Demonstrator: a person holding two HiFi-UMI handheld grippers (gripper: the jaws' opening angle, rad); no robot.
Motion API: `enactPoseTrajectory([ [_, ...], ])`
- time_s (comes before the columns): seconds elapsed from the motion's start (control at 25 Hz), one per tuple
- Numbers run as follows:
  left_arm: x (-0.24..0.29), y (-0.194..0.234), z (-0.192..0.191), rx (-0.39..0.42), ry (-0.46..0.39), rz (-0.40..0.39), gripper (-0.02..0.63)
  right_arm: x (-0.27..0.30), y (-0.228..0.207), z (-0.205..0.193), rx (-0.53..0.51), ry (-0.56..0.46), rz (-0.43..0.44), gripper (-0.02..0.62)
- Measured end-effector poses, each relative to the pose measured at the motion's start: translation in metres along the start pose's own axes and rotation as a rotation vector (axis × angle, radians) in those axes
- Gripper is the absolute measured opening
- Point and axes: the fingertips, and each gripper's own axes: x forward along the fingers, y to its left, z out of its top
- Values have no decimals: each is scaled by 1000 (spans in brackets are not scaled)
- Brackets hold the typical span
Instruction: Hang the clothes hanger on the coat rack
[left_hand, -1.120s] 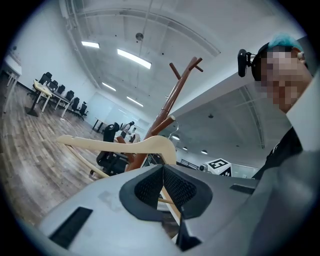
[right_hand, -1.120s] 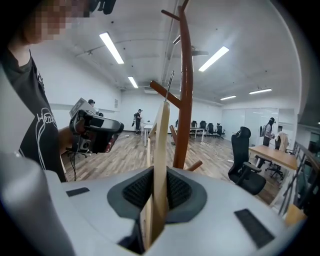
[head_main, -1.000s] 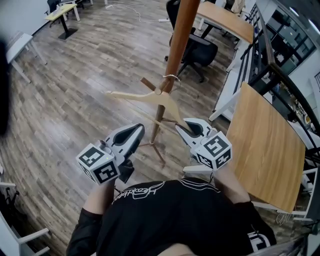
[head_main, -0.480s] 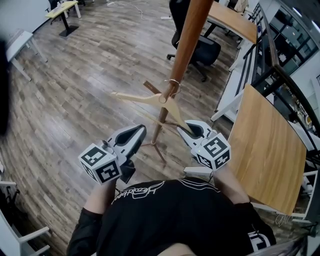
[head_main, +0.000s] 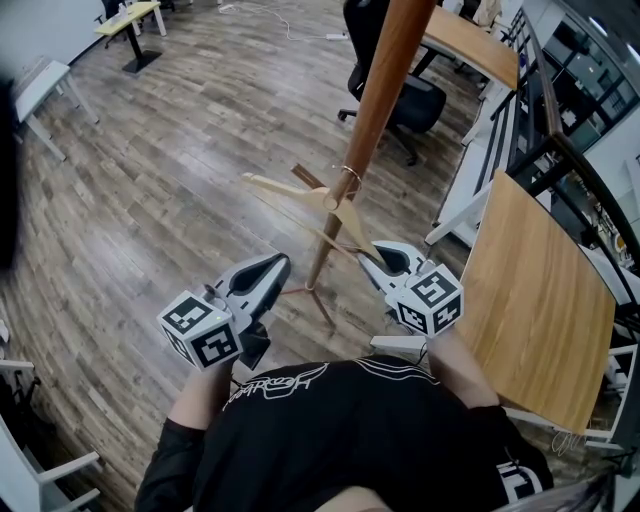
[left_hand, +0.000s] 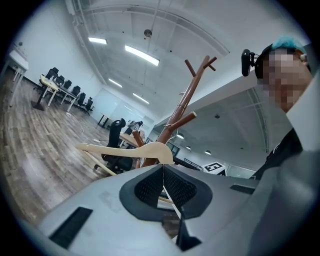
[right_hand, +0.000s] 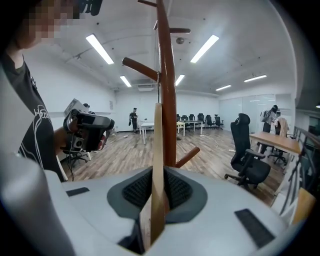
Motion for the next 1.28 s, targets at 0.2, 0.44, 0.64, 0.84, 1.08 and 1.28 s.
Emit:
enactPoseTrajectory([
  [0.2,-1,-4,-6,0,7,-5,9,-7,-1,5,6,-41,-20,82],
  [0.44,-1,-9,-11,-5,23,0,9,-31,-7,21,62,-151,-64,192],
  [0.64,-1,-22,-26,10,39,-7,9,-75,-12,34,140,-359,-136,225],
  [0.84,-2,-52,-42,2,62,-8,9,-114,8,23,228,-412,-72,225],
  [1.08,-17,-118,-65,30,80,-31,9,-166,69,-2,247,-420,43,218],
  [1.28,-43,-178,-98,51,76,-35,9,-214,115,-37,260,-391,66,144],
])
